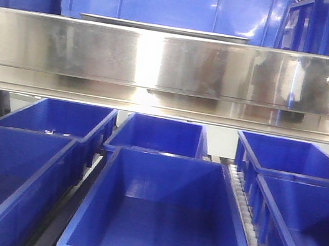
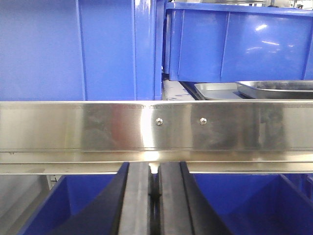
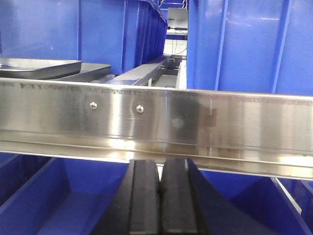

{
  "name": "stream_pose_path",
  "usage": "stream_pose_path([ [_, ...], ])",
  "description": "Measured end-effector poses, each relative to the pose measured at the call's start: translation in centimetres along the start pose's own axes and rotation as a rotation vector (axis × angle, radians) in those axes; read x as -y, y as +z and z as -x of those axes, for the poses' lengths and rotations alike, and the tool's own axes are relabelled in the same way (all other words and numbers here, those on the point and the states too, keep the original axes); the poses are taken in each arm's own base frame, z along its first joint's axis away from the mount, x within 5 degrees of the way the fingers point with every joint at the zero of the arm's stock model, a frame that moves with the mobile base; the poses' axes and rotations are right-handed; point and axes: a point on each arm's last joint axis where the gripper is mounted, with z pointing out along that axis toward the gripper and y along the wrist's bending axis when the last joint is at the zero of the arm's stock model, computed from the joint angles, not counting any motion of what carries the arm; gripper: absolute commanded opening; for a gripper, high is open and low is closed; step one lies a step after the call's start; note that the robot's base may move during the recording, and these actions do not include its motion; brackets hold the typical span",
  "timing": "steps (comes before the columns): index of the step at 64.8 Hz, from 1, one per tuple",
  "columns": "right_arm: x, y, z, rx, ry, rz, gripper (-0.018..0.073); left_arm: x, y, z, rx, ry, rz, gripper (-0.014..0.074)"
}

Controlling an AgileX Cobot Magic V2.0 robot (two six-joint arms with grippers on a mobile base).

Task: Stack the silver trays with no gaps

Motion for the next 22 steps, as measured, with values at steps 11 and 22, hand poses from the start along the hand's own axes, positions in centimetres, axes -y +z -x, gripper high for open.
stream_pose_path([
  [11, 0.00, 0.00, 0.00, 0.000, 0.000, 0.000, -0.0070, 0.00, 0.00, 0.00, 0.000, 0.000, 0.000, 0.0004],
  [22, 0.00, 0.00, 0.00, 0.000, 0.000, 0.000, -0.0070, 0.00, 0.00, 0.00, 0.000, 0.000, 0.000, 0.0004],
])
